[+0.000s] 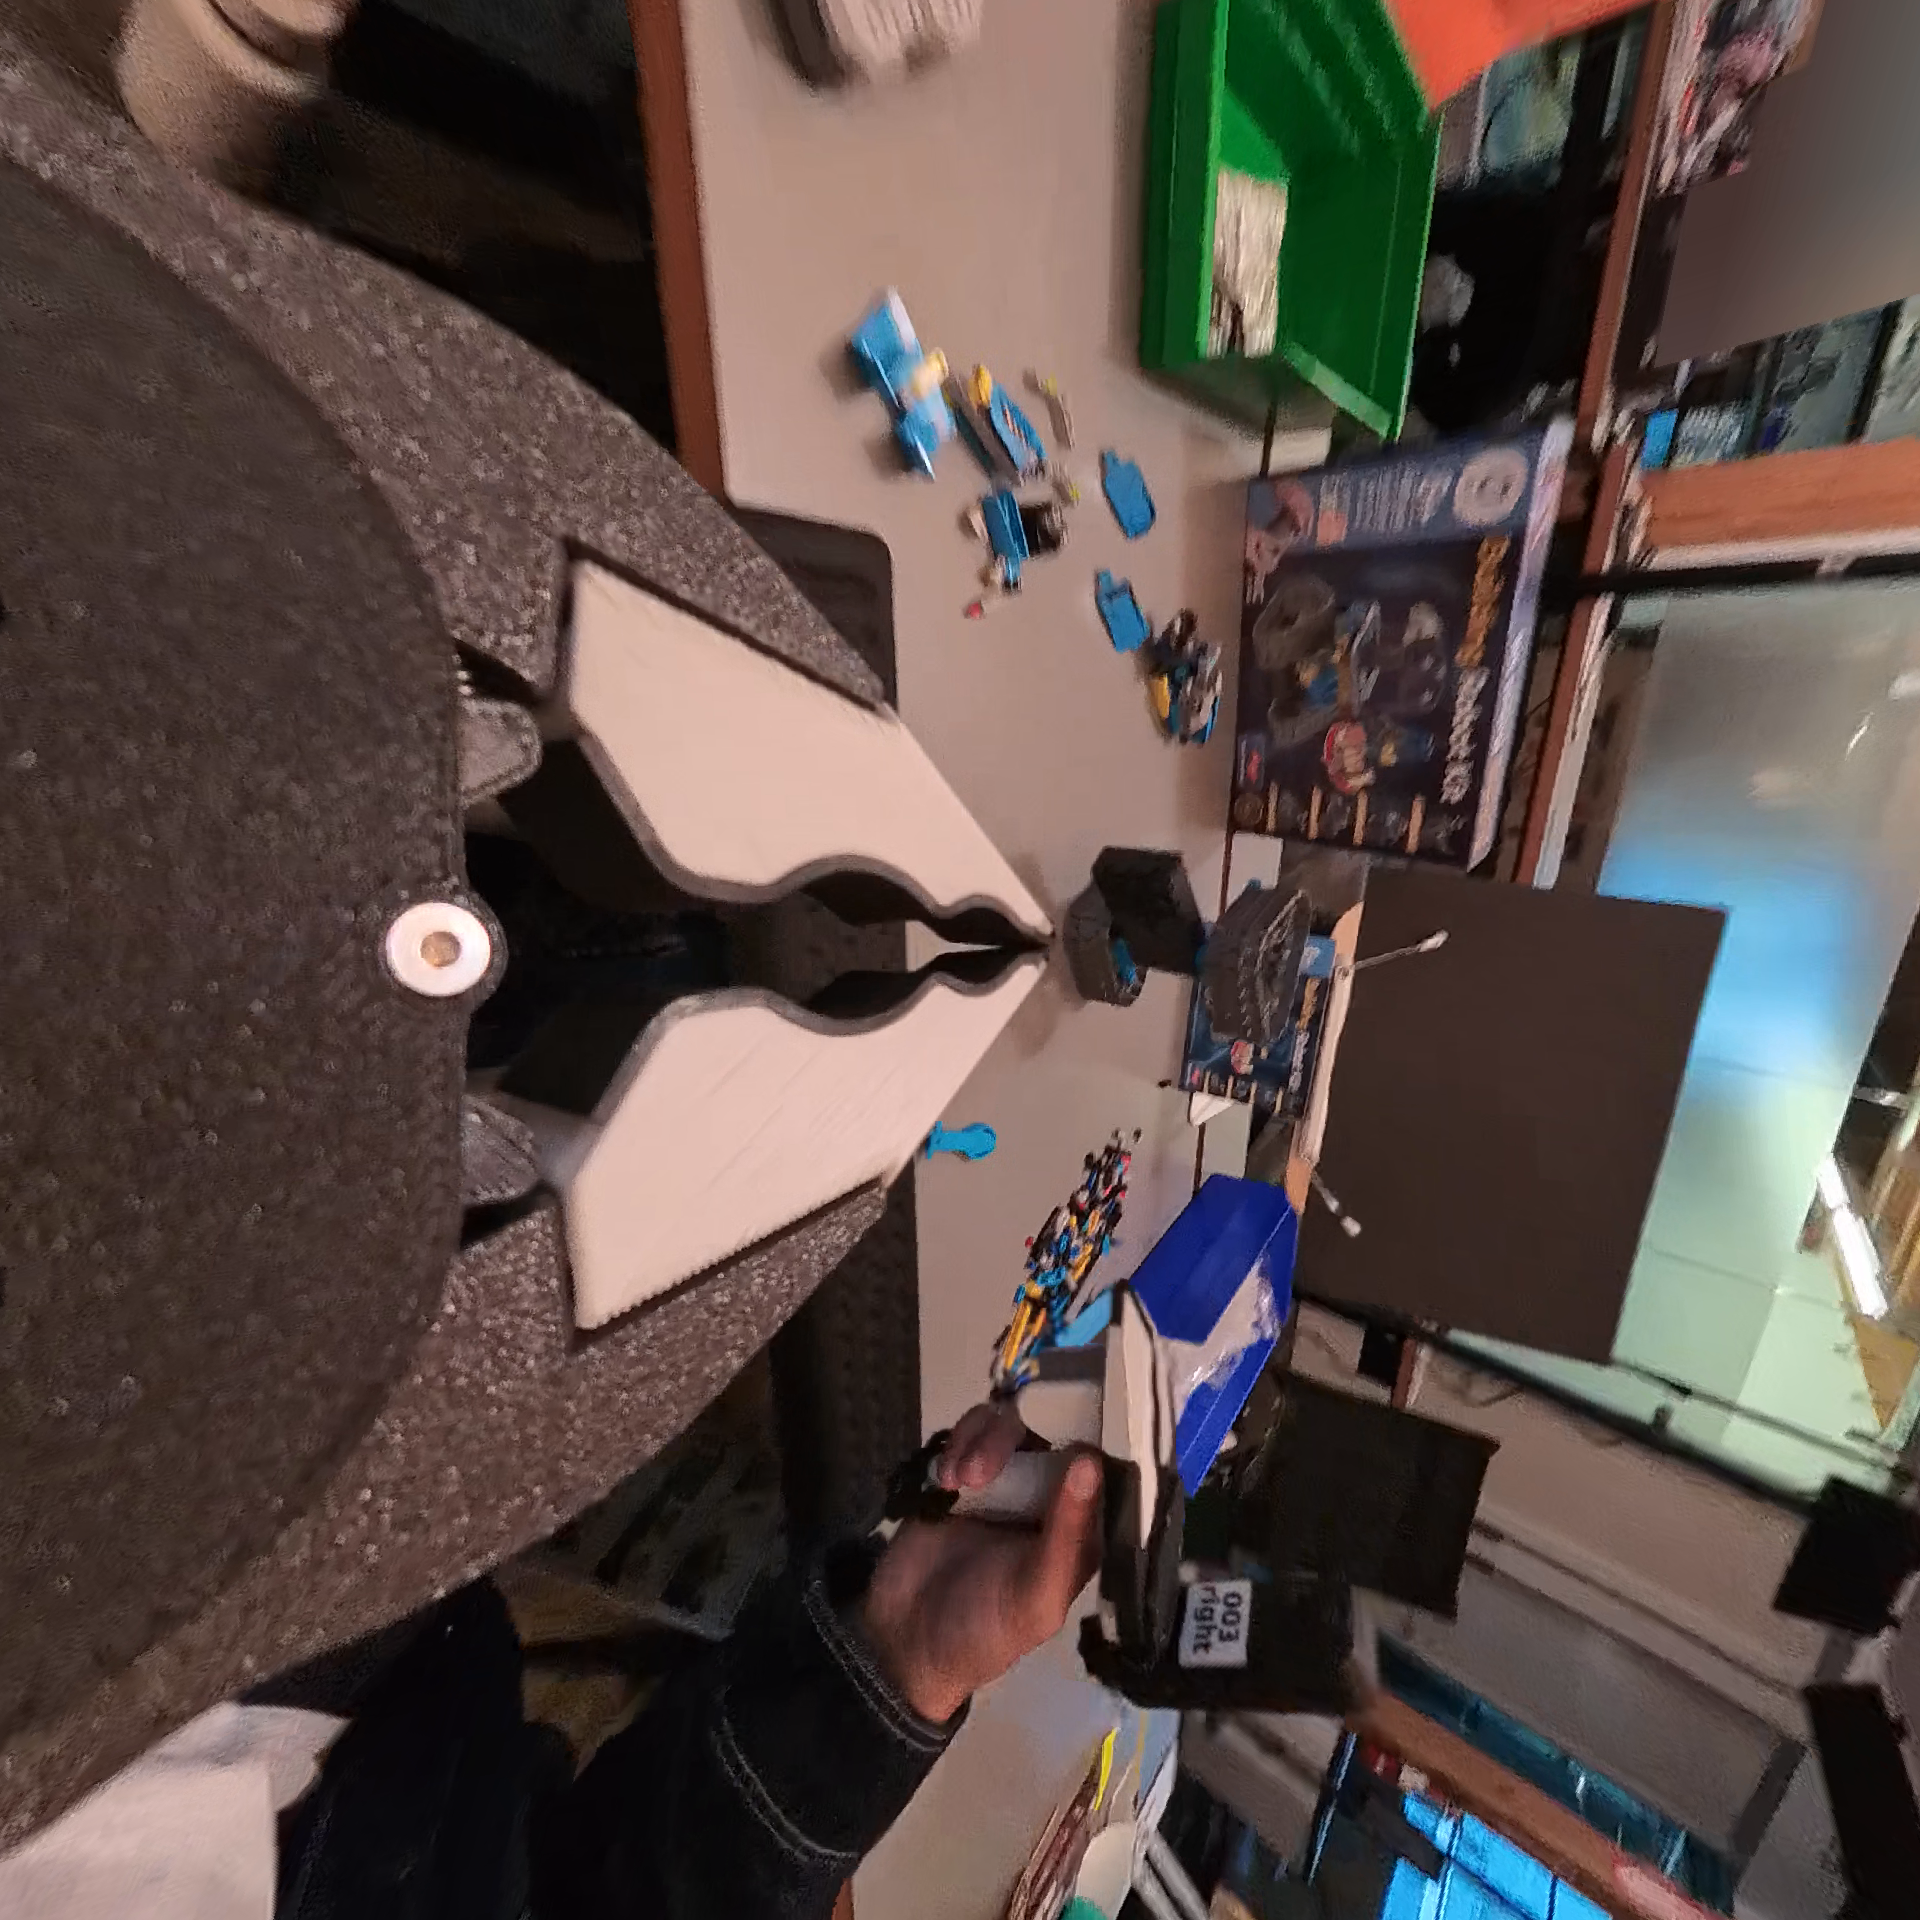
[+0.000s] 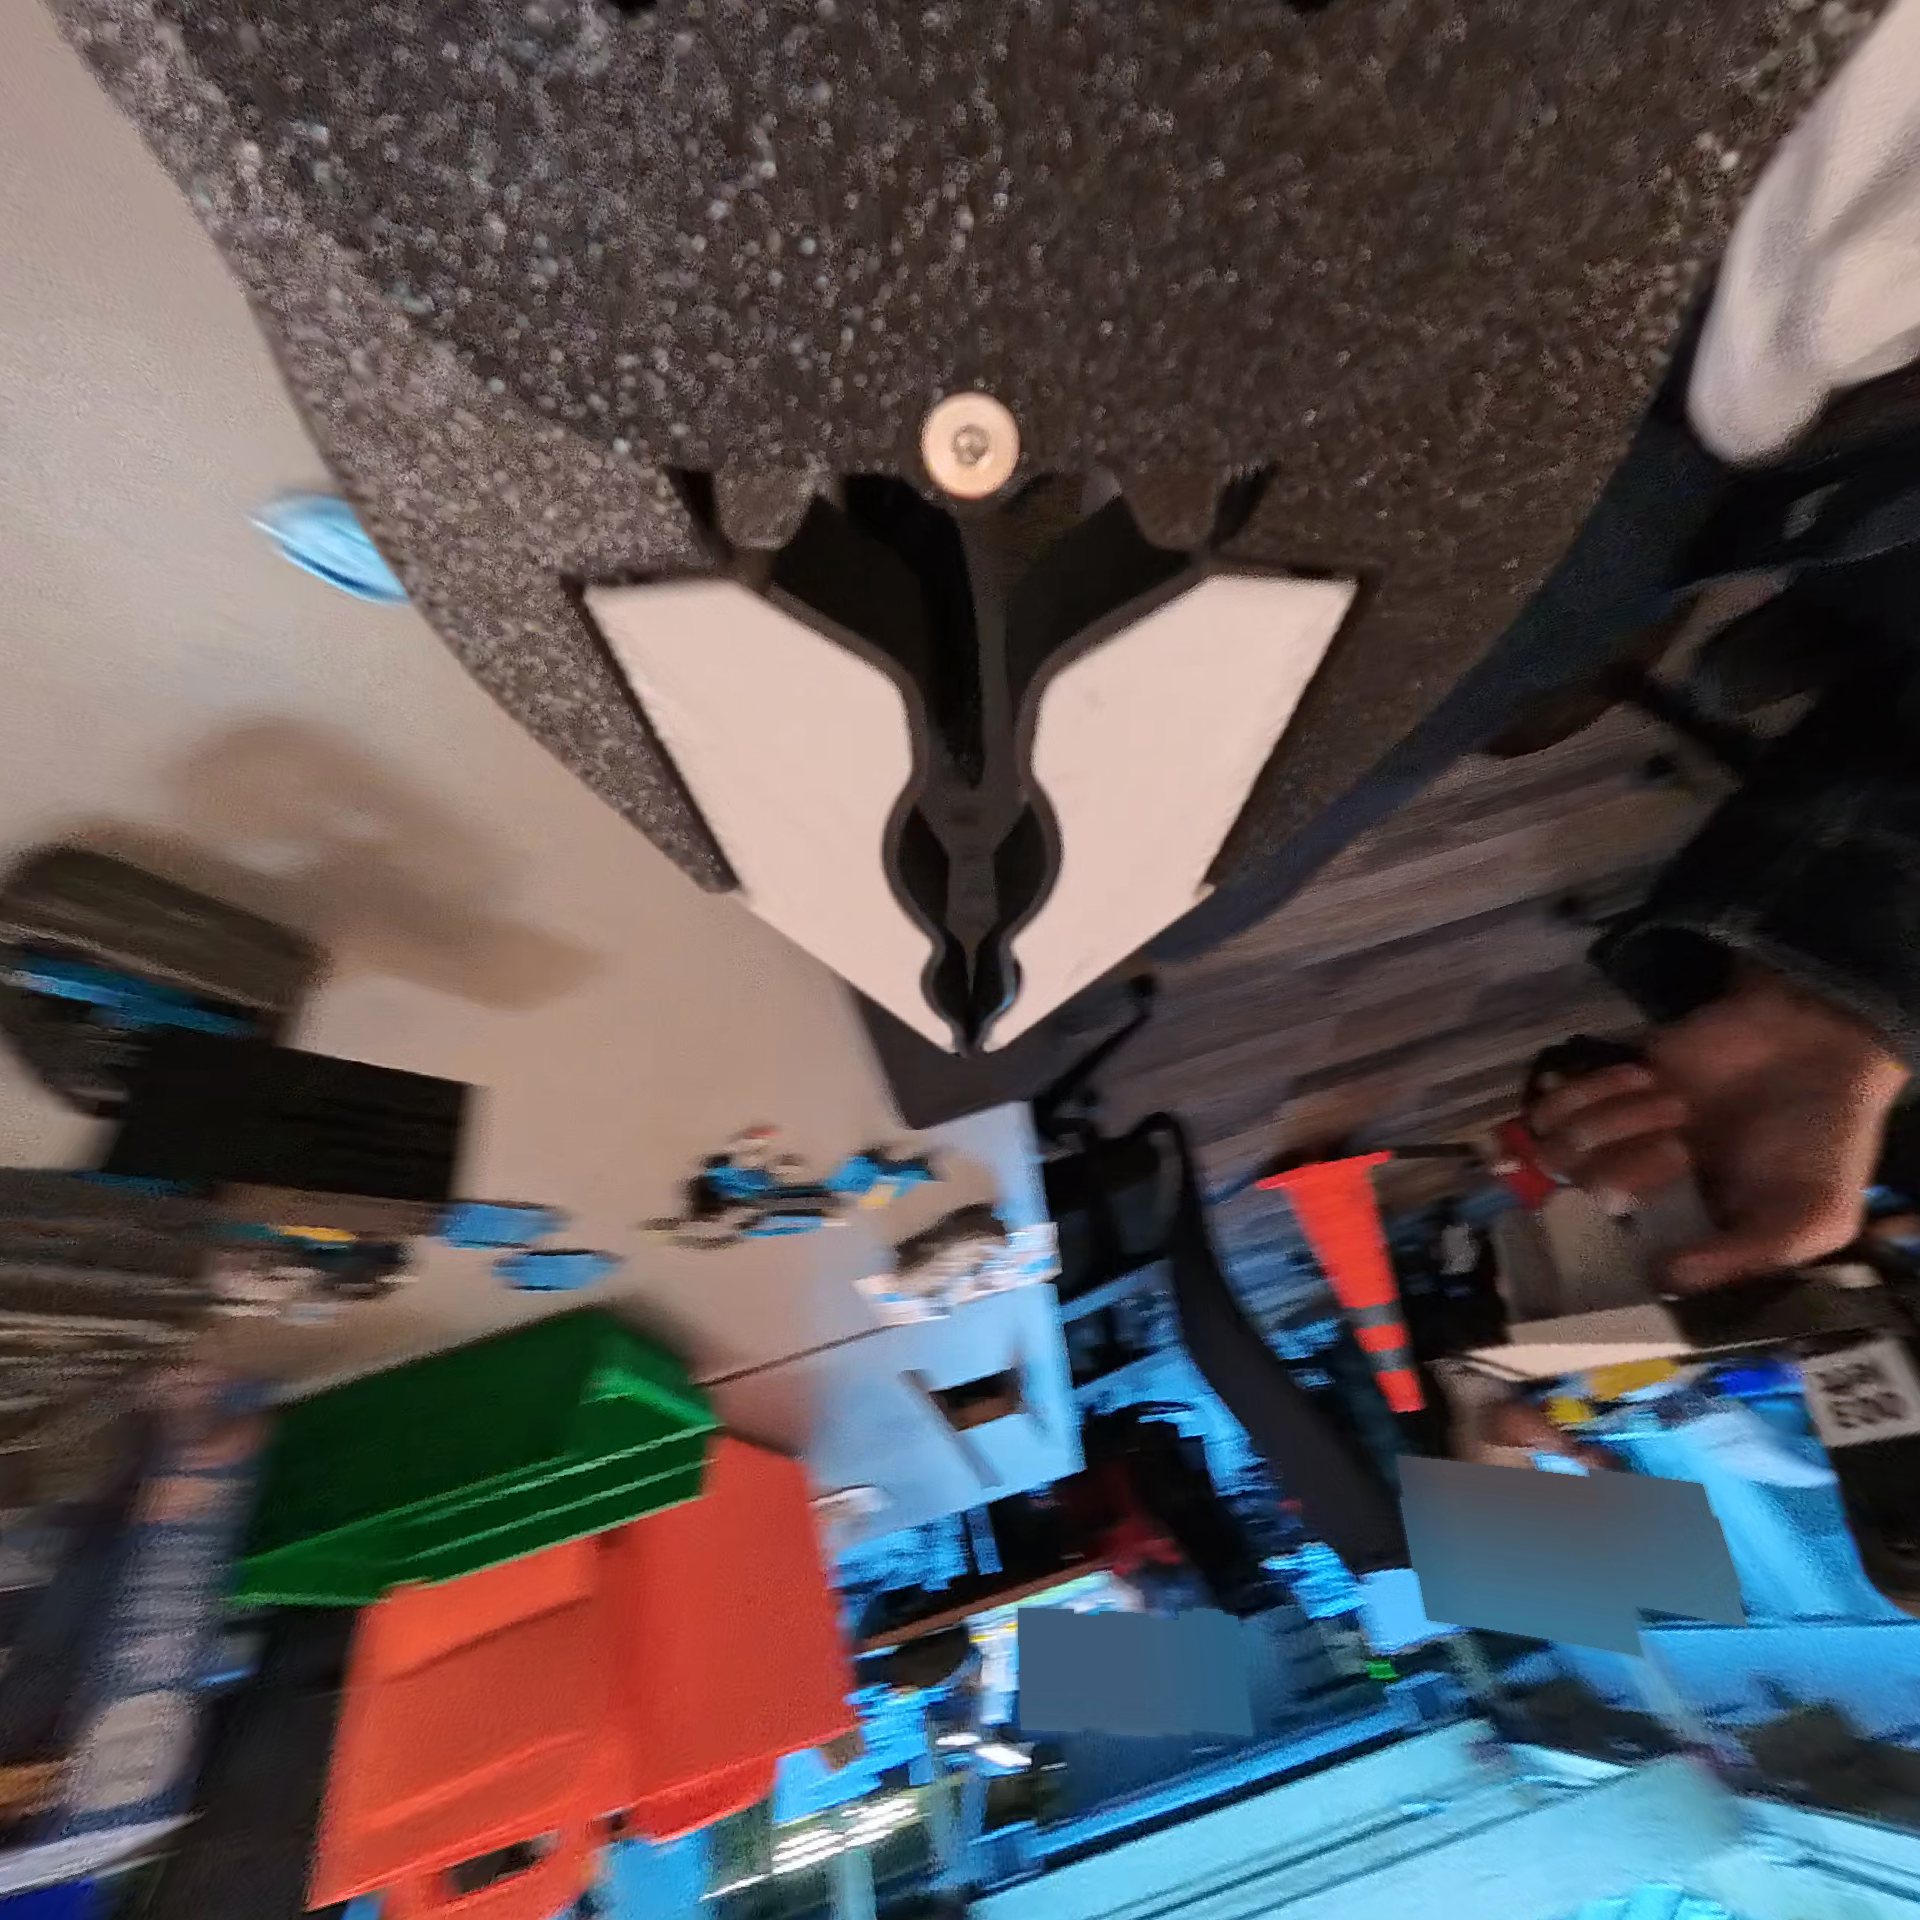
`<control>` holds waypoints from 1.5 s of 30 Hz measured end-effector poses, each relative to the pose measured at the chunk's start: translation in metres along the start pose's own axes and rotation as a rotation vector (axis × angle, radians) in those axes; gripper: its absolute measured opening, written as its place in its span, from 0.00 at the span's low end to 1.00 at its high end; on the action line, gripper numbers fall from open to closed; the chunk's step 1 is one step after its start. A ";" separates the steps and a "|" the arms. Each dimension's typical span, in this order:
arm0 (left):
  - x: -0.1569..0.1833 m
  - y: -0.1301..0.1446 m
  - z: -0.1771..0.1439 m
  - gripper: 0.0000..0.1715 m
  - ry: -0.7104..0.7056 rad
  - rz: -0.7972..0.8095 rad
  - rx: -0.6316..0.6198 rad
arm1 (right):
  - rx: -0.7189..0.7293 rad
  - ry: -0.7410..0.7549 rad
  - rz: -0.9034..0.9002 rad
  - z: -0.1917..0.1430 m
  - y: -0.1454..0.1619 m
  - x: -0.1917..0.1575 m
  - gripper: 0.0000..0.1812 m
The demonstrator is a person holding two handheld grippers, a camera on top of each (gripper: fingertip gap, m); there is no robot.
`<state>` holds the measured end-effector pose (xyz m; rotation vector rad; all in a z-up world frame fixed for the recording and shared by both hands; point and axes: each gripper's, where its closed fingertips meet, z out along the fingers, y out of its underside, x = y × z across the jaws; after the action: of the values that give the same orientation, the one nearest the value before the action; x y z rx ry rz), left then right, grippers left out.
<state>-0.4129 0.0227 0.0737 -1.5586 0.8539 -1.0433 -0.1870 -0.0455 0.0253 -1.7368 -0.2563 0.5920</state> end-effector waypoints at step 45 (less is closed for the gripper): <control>0.043 0.148 0.349 0.15 0.827 0.406 -0.485 | -1.077 0.041 -0.325 -0.013 0.003 0.206 0.05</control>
<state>-0.0747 0.0770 -0.0951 -1.2082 2.0193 -1.2341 -0.0067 0.0406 -0.0277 -2.6427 -0.9329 0.1487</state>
